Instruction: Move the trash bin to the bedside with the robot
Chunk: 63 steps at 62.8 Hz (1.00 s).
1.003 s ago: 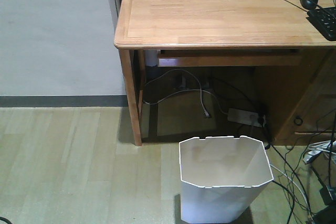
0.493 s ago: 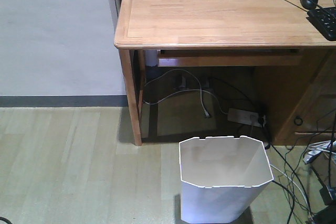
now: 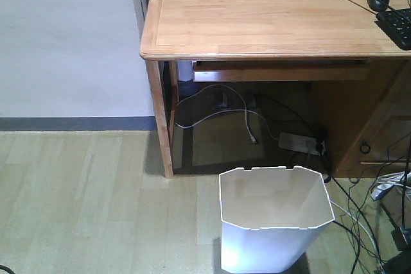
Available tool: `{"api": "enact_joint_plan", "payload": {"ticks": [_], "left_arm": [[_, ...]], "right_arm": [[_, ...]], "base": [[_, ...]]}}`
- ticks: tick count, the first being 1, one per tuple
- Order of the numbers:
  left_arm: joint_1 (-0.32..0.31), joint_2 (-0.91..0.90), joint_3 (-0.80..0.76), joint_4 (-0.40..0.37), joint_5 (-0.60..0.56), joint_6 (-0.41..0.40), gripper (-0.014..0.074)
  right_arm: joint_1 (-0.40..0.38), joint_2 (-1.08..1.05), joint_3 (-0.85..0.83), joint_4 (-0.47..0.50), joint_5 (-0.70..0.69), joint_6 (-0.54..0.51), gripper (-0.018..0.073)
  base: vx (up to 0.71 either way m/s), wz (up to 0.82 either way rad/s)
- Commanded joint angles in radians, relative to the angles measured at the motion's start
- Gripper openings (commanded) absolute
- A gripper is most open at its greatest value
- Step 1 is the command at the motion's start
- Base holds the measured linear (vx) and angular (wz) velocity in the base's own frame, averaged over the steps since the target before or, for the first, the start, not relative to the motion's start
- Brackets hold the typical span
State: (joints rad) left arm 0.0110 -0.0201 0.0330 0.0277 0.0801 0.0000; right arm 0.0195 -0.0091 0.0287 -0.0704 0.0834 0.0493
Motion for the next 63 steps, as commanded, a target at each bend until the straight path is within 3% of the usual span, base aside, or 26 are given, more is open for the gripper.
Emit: {"api": "enact_joint_plan", "payload": {"ticks": [1, 16, 33, 63], "left_arm": [[-0.006, -0.006, 0.012, -0.009, -0.074, -0.014, -0.0006], [-0.006, -0.006, 0.012, -0.009, -0.074, -0.014, -0.0006], [-0.006, -0.006, 0.012, -0.009, -0.074, -0.014, -0.0006], [-0.006, -0.006, 0.012, -0.009, -0.074, -0.014, -0.0006]], "right_arm": [[0.000, -0.012, -0.005, -0.004, -0.169, -0.001, -0.0008], [0.000, 0.061, -0.136, 0.006, -0.112, 0.007, -0.0008], [0.000, 0.336, -0.314, 0.005, 0.039, 0.007, -0.0008], [0.000, 0.531, -0.326, -0.002, 0.041, 0.006, 0.0010]], "base": [[0.00, 0.00], [0.00, 0.00], [0.00, 0.00], [0.00, 0.00]]}}
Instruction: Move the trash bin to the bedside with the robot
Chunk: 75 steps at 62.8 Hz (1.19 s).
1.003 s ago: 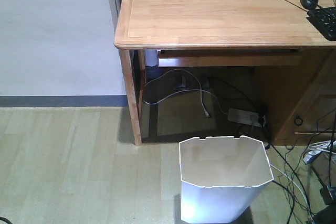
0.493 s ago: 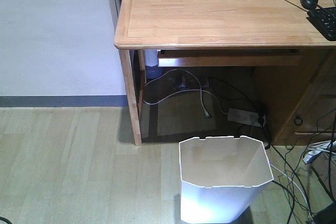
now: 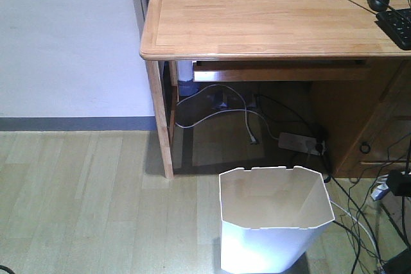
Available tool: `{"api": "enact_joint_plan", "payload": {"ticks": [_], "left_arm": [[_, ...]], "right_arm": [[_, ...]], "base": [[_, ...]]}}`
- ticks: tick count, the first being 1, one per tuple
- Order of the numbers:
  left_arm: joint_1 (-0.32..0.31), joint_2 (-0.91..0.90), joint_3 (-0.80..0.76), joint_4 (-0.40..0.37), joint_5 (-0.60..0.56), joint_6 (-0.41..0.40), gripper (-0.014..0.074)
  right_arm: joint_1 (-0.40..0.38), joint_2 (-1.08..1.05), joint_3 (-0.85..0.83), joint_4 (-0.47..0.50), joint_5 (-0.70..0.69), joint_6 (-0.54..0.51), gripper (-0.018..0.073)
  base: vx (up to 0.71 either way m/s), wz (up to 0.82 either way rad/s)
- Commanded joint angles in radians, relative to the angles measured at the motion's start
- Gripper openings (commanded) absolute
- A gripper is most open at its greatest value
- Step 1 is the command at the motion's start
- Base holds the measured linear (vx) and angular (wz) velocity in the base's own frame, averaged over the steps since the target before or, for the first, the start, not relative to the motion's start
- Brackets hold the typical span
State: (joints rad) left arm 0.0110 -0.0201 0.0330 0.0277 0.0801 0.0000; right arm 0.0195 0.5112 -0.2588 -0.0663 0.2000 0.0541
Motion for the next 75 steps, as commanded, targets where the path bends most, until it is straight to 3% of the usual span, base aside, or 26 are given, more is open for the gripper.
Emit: {"api": "enact_joint_plan", "payload": {"ticks": [1, 8, 27, 33, 50, 75], "left_arm": [[-0.006, -0.006, 0.012, -0.009, -0.074, -0.014, -0.0006], [-0.006, -0.006, 0.012, -0.009, -0.074, -0.014, -0.0006], [-0.006, -0.006, 0.012, -0.009, -0.074, -0.014, -0.0006], [-0.006, -0.006, 0.012, -0.009, -0.074, -0.014, -0.0006], [-0.006, -0.006, 0.012, -0.009, -0.074, -0.014, -0.0006], [-0.006, -0.006, 0.012, -0.009, -0.074, -0.014, -0.0006]], "right_arm": [[0.000, 0.010, -0.038, -0.009, -0.076, 0.001, 0.0014], [0.000, 0.010, -0.038, -0.029, -0.076, -0.008, 0.0076], [0.000, 0.010, -0.038, -0.029, -0.074, -0.010, 0.0433], [0.000, 0.010, -0.038, -0.010, -0.065, -0.002, 0.0491], [0.000, 0.035, -0.062, 0.083, -0.024, -0.002, 0.0490], [0.000, 0.452, -0.356, 0.076, 0.190, -0.035, 0.0488]], "base": [[0.00, 0.00], [0.00, 0.00], [0.00, 0.00], [0.00, 0.00], [0.00, 0.00], [0.00, 0.00]]}}
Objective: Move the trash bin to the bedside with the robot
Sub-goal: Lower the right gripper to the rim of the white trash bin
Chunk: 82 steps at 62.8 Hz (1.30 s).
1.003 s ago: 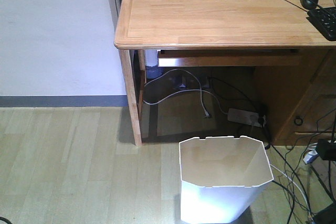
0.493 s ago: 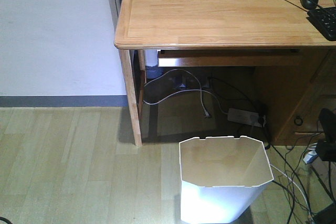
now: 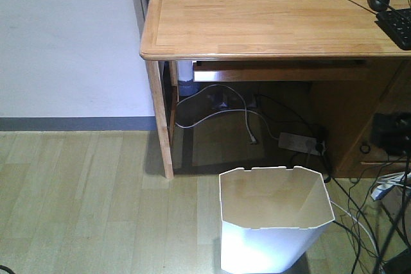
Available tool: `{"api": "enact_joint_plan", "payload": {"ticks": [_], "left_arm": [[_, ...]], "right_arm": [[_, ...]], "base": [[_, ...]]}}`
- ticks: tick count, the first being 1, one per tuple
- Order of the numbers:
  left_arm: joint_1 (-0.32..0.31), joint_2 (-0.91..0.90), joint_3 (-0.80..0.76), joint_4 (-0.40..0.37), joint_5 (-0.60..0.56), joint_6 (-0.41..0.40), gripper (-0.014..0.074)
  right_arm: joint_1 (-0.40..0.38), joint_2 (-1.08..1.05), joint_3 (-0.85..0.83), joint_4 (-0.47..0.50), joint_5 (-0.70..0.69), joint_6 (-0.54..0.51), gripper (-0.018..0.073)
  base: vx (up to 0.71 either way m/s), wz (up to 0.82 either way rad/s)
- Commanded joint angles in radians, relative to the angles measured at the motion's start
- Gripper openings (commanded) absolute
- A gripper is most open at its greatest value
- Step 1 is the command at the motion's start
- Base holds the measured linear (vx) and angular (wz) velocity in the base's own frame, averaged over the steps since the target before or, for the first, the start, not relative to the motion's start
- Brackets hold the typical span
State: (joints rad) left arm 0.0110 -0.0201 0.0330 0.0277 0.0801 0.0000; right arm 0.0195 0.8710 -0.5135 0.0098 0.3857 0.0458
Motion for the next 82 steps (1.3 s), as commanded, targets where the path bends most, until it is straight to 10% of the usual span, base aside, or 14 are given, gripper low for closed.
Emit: {"api": "enact_joint_plan", "payload": {"ticks": [1, 23, 49, 82], "left_arm": [[-0.006, -0.006, 0.012, -0.009, -0.074, -0.014, -0.0006], [-0.006, -0.006, 0.012, -0.009, -0.074, -0.014, -0.0006], [-0.006, -0.006, 0.012, -0.009, -0.074, -0.014, -0.0006], [-0.006, -0.006, 0.012, -0.009, -0.074, -0.014, -0.0006]], "right_arm": [[0.000, 0.119, -0.114, 0.000, 0.014, -0.033, 0.0488], [-0.058, 0.541, -0.367, 0.040, 0.235, -0.170, 0.0488], [-0.188, 1.000, -0.405, 0.142, 0.048, -0.450, 0.0488], [-0.190, 1.554, -0.729, 0.144, -0.049, -0.479, 0.0488]], "base": [[0.00, 0.00], [0.00, 0.00], [0.00, 0.00], [0.00, 0.00]]}}
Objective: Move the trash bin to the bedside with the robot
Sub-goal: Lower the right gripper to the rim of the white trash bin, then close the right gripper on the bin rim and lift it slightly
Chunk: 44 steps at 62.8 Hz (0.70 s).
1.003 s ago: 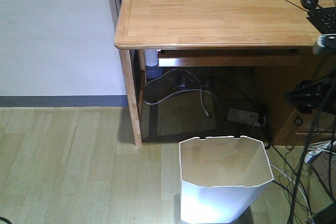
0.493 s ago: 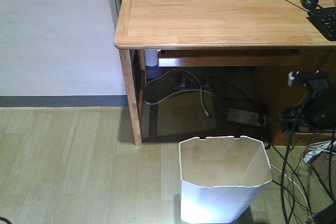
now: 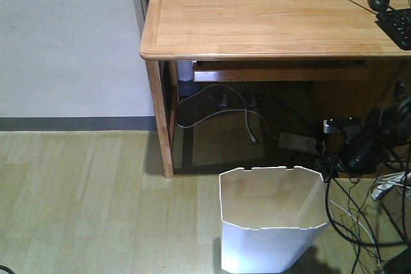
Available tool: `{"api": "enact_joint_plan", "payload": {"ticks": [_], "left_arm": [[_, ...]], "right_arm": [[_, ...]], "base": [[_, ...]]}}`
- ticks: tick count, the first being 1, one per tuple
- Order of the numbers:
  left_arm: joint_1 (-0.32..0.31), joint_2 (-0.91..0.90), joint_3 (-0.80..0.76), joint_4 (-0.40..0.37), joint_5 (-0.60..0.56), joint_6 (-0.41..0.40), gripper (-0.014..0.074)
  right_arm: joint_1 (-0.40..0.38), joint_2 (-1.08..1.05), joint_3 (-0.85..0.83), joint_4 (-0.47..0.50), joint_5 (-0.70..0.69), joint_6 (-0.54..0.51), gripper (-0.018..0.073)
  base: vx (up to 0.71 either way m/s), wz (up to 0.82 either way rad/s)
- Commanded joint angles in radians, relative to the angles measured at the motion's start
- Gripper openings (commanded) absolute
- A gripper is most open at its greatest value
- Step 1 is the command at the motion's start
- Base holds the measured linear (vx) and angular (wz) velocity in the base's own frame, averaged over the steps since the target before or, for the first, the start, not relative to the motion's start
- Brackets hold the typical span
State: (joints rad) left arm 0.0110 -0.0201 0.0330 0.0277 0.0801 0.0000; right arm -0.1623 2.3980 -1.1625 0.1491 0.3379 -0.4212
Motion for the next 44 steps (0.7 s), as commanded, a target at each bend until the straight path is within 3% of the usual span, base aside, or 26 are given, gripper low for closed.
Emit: {"api": "enact_joint_plan", "payload": {"ticks": [1, 19, 44], "left_arm": [[-0.006, -0.006, 0.012, -0.009, -0.074, -0.014, -0.0006], [-0.006, -0.006, 0.012, -0.009, -0.074, -0.014, -0.0006], [-0.006, -0.006, 0.012, -0.009, -0.074, -0.014, -0.0006]], "right_arm": [[-0.009, 0.041, -0.093, 0.005, 0.000, -0.016, 0.0488], [-0.051, 0.276, -0.342, 0.006, 0.076, -0.036, 0.0488], [-0.051, 0.540, -0.663, -0.013, 0.182, -0.056, 0.0488]], "base": [[0.00, 0.00], [0.00, 0.00], [0.00, 0.00]]}}
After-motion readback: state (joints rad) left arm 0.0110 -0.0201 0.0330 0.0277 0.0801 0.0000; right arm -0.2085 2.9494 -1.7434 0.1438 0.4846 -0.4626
